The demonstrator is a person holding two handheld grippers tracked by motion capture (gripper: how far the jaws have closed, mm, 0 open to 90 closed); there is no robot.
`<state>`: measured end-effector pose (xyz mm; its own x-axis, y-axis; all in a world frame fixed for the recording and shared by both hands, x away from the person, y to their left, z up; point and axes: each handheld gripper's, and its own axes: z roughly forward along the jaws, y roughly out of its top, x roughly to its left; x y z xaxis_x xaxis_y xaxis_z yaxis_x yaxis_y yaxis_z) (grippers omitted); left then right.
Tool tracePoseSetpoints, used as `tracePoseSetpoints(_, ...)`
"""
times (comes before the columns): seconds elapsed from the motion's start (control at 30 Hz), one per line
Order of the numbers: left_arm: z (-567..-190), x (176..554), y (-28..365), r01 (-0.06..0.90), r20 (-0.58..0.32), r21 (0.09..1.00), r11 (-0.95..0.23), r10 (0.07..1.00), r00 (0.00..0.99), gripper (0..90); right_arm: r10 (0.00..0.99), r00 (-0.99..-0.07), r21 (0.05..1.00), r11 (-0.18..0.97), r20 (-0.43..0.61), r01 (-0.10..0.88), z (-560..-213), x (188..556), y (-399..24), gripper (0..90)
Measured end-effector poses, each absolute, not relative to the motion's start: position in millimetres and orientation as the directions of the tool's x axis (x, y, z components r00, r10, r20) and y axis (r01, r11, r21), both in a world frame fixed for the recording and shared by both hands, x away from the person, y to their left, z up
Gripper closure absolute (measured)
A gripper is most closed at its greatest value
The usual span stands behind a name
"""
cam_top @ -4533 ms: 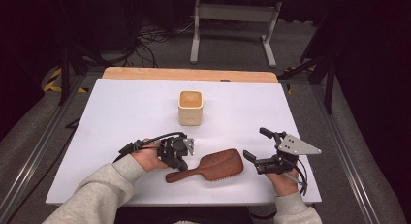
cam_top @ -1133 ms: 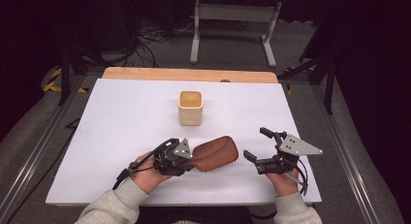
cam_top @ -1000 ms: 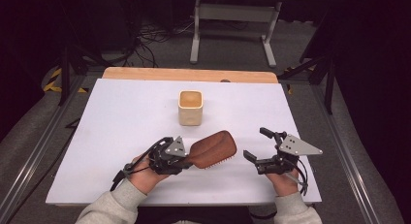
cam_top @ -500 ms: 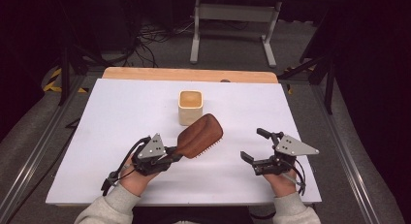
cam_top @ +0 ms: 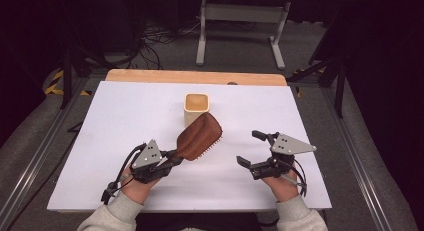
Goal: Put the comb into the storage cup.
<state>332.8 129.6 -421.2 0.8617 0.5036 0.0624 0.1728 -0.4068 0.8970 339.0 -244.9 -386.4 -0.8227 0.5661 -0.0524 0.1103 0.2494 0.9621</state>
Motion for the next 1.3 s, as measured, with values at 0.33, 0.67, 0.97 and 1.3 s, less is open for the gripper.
tracePoseSetpoints(0.33, -420.7, 330.6, 131.3, 0.156, 0.084, 0.904, -0.398, 0.523, 0.848, 72.4, 0.481, -0.877, 0.947, 0.289, -0.021, 0.136, -364.4, 355.4, -192.3, 3.7)
tracePoseSetpoints(0.67, -419.2, 329.3, 132.6, 0.149, 0.091, 0.91, -0.388, 0.537, 0.839, 72.4, 0.47, -0.882, 0.925, 0.321, 0.03, 0.203, -364.3, 366.9, -156.8, 2.1)
tracePoseSetpoints(0.97, -419.8, 328.8, 131.4, 0.146, 0.097, 0.909, -0.391, 0.539, 0.837, 72.4, 0.477, -0.872, 0.912, 0.305, 0.104, 0.275, -369.7, 376.7, -138.9, 2.5)
tracePoseSetpoints(1.3, -422.2, 329.9, 130.3, 0.154, 0.093, 0.906, -0.393, 0.541, 0.836, 72.4, 0.492, -0.857, 0.909, 0.271, 0.151, 0.316, -366.8, 378.1, -135.0, 16.4)
